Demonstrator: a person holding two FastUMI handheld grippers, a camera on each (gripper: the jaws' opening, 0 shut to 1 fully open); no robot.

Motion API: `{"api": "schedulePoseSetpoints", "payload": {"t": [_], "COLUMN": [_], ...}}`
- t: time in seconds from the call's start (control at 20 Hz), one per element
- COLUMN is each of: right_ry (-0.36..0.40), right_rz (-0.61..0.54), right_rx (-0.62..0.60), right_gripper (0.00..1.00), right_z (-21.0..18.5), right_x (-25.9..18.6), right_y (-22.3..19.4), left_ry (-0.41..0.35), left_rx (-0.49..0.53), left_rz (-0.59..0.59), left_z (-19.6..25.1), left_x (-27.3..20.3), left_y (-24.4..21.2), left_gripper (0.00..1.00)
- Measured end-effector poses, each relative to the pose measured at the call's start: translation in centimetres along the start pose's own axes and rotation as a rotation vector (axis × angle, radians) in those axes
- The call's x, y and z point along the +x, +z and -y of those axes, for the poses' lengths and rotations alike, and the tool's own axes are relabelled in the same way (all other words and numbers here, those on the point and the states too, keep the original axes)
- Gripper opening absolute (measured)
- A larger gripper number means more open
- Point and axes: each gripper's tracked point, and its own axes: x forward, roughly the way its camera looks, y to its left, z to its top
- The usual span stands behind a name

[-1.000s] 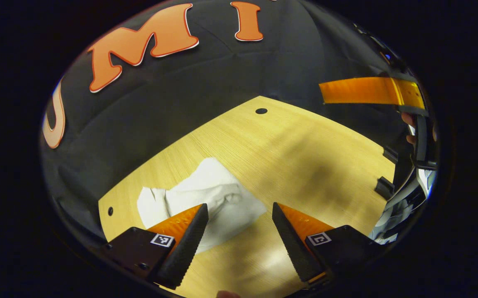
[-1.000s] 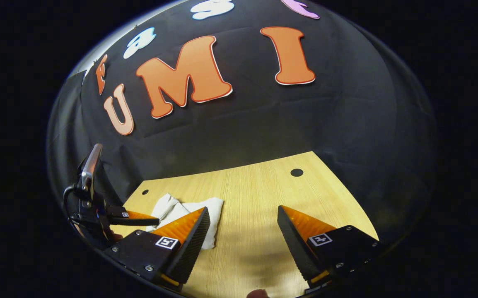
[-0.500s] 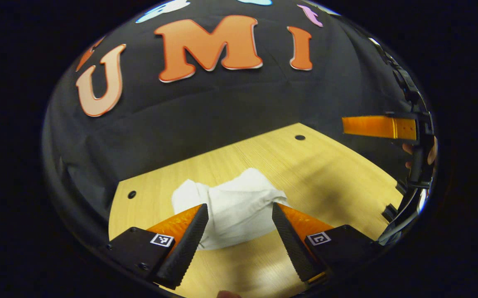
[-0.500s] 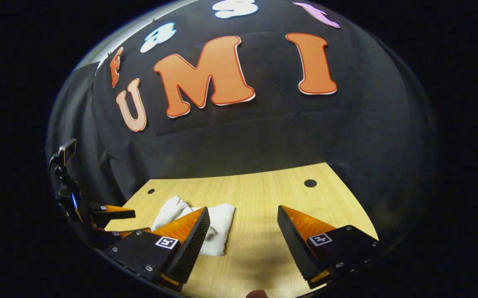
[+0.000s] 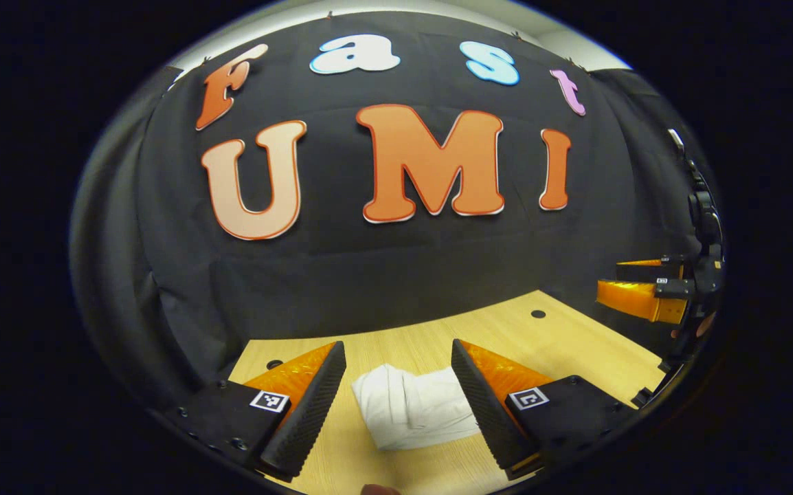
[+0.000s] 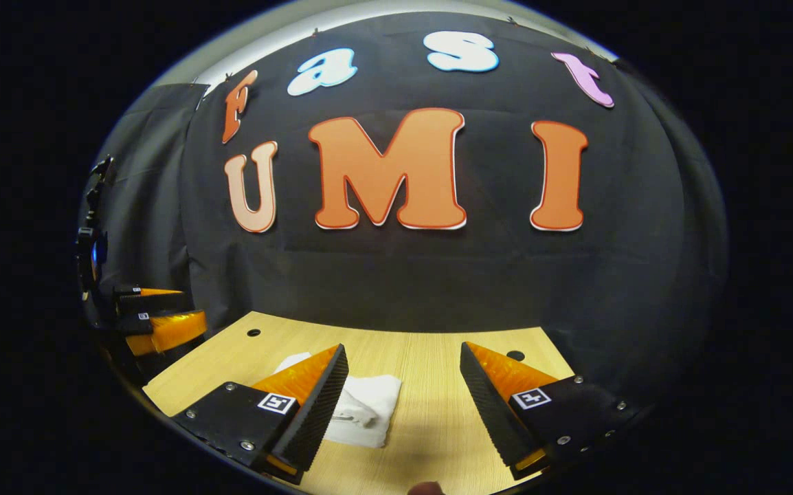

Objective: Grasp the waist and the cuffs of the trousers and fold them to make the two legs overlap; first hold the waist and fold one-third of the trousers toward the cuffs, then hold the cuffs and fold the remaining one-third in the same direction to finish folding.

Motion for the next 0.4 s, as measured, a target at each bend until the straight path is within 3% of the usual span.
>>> {"api": "schedulePoseSetpoints", "payload": {"t": [0.4], "right_ry": [0.017], "right_rz": [0.106], "right_rx": [-0.033], "right_gripper": [0.98], "right_z": [-4.0], "right_x": [-2.0], "right_y": [3.7], "left_ry": [0.089], "left_rx": [-0.034], "left_rz": [0.237], "left_z": [-0.8], "left_x": [-3.2], "left_y": [3.0], "left_gripper": [1.00]}}
